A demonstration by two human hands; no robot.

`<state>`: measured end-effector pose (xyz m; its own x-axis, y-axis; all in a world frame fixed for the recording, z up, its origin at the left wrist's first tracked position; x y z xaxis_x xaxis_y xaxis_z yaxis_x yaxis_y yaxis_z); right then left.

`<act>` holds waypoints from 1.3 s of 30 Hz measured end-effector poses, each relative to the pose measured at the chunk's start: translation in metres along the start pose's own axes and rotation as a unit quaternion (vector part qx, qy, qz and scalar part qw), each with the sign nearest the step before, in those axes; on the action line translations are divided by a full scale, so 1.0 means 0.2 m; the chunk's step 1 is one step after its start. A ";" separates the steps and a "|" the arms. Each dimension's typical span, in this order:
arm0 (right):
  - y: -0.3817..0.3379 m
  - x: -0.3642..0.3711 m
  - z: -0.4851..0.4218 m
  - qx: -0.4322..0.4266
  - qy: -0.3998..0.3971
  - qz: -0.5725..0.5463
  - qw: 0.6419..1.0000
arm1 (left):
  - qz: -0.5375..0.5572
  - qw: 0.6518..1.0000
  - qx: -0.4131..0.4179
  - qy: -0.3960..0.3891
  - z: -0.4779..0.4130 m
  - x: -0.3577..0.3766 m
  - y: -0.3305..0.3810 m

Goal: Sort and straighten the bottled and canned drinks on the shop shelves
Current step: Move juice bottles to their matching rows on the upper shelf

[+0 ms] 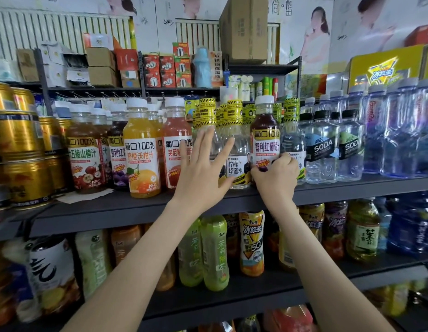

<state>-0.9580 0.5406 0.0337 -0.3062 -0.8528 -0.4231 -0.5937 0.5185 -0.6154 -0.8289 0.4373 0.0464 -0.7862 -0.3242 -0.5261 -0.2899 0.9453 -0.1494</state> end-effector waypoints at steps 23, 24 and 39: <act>0.06 -0.03 0.02 -0.029 -0.043 -0.073 0.996 | 0.018 0.999 -0.011 -0.036 0.03 0.07 -0.05; 0.07 -0.04 0.02 -0.024 -0.046 -0.078 0.996 | 0.018 0.999 -0.011 -0.037 0.03 0.07 -0.05; -0.11 -0.30 0.37 -0.090 -0.121 -0.278 0.949 | 0.044 0.994 -0.095 0.006 0.37 -0.24 -0.29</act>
<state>-0.8721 0.5839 0.0237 0.2578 -0.9408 -0.2200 -0.7378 -0.0446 -0.6735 -0.7340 0.4006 0.0186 -0.8193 -0.2428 -0.5195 -0.3175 0.9465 0.0584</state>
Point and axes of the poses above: each hand's wrist, its own z-axis away from the middle knuckle, its own x-axis out of the palm, y = z × x, the point moved 1 cm from there along -z, towards the middle knuckle, and after that the axes turned 9 degrees about z, right-handed, at the moved point
